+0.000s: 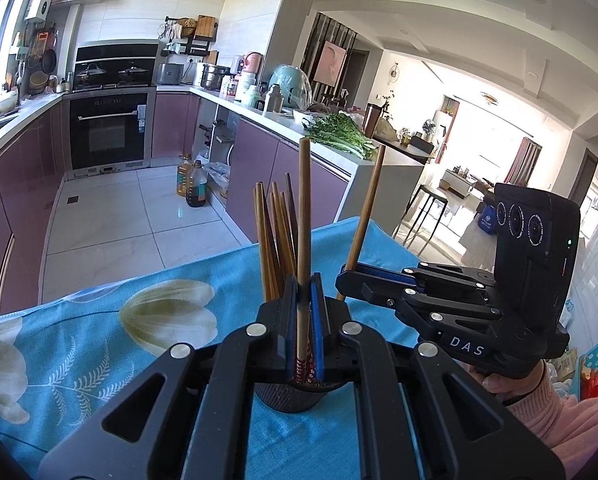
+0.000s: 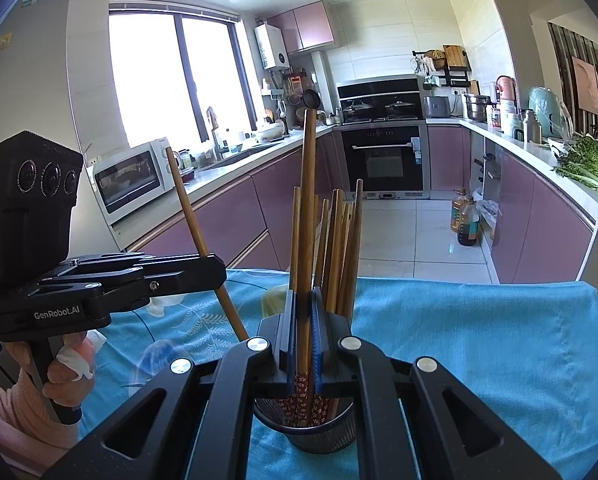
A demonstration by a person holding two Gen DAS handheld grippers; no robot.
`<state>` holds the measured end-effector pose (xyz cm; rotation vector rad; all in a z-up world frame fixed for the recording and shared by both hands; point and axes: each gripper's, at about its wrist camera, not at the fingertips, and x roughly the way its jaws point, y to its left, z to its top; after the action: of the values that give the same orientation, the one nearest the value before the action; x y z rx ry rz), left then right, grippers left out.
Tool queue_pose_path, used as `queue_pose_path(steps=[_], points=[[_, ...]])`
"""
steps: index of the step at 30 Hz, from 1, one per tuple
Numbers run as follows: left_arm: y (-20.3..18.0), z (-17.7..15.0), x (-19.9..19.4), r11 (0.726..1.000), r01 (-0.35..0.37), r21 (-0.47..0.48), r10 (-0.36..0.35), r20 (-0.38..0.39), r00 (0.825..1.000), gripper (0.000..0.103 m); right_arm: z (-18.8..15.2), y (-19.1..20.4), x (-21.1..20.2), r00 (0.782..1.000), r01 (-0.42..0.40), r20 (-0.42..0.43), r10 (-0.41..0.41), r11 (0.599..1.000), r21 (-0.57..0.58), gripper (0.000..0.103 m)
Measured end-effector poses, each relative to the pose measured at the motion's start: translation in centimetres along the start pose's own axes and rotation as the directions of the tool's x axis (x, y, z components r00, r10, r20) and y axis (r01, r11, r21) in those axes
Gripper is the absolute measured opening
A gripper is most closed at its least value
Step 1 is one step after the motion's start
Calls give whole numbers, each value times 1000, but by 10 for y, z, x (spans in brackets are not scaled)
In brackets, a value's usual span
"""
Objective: Organize utensils
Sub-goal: 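Lower the left gripper's chopstick into the holder while the right gripper lowers its chopstick in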
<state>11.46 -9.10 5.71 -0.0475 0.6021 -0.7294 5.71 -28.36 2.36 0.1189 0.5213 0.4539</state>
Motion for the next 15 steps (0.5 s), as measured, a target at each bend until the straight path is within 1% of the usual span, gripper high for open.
queue_pose_path(steps=[15], points=[[0,-4,4,1000,-2,0,2,-19,1000,7,-7,-3,4,1000,-2,-17,2,1000,6,6]])
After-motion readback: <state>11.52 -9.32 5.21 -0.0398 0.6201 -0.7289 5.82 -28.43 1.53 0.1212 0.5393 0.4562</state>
